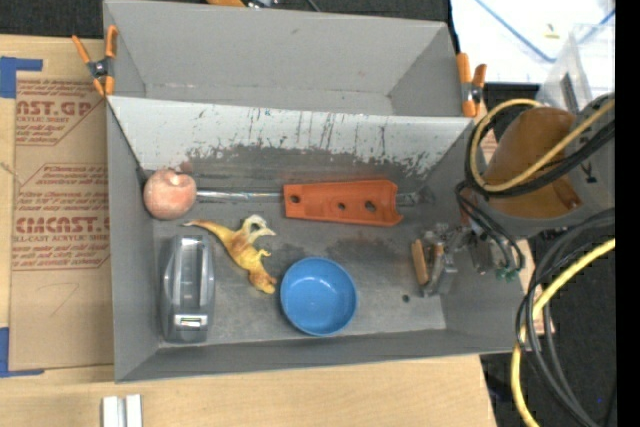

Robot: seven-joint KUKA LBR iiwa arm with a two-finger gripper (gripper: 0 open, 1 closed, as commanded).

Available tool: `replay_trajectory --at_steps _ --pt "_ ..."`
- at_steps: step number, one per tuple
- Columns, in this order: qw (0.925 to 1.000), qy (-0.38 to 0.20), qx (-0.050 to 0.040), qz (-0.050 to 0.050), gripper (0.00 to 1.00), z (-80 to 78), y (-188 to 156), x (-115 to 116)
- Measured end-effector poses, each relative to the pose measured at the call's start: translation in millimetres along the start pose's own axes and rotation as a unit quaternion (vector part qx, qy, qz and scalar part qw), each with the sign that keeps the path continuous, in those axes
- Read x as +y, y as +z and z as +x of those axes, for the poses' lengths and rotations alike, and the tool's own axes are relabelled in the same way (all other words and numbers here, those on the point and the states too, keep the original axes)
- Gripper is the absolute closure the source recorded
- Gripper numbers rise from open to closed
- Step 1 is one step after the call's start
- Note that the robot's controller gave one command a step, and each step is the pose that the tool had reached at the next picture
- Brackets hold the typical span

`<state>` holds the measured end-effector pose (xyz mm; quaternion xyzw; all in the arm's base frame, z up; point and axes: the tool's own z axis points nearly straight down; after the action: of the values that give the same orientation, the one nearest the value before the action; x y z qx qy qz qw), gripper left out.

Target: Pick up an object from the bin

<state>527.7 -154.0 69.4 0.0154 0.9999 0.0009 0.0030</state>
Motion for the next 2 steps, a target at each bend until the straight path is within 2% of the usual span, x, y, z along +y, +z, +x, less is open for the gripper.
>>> replay_trajectory --at_steps 2 --pt "1.0 0.0 0.0019 0.0 1.0 1.3 -8.7 0.5"
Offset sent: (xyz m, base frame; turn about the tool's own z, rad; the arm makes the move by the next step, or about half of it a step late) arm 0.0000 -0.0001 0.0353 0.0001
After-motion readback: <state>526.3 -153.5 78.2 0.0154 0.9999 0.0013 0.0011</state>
